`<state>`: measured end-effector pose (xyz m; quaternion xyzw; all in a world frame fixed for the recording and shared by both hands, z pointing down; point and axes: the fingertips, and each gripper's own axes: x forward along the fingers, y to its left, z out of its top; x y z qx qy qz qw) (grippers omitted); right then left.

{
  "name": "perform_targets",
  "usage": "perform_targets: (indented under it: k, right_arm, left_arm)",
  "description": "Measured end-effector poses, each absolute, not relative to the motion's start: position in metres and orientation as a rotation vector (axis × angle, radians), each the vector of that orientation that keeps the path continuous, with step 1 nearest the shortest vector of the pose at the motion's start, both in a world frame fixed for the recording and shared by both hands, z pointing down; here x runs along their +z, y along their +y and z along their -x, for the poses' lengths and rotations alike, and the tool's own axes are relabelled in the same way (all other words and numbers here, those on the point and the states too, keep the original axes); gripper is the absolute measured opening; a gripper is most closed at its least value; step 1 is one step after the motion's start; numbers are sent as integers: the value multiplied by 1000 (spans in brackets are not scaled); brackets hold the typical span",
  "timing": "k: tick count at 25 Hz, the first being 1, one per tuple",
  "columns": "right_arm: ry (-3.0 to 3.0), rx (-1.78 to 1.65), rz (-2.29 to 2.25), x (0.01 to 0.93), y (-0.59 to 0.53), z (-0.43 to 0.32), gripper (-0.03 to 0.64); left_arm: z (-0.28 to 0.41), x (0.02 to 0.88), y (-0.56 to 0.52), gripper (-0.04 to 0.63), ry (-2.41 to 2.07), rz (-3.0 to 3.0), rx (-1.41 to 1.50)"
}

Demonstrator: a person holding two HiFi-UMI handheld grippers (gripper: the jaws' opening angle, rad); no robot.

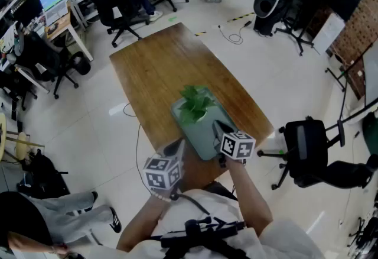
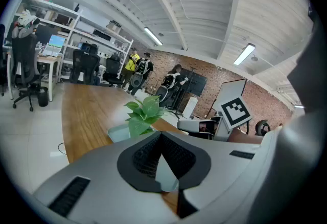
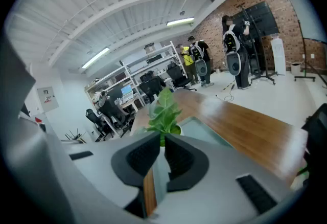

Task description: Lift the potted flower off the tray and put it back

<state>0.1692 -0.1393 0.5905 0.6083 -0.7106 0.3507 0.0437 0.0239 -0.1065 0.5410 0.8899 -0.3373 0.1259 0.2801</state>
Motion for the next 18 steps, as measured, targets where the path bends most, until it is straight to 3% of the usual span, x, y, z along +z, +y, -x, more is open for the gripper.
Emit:
perform_targets:
  k: [5, 18]
  right_arm:
    - [-2114, 1206, -1879, 617, -171, -183, 143]
    - [-2001, 1358, -1831, 683, -222, -184, 143]
  left_arm:
    - [-29, 540, -107, -6, -895, -2391, 336]
    - [-16, 547, -109, -6, -982, -2349, 346]
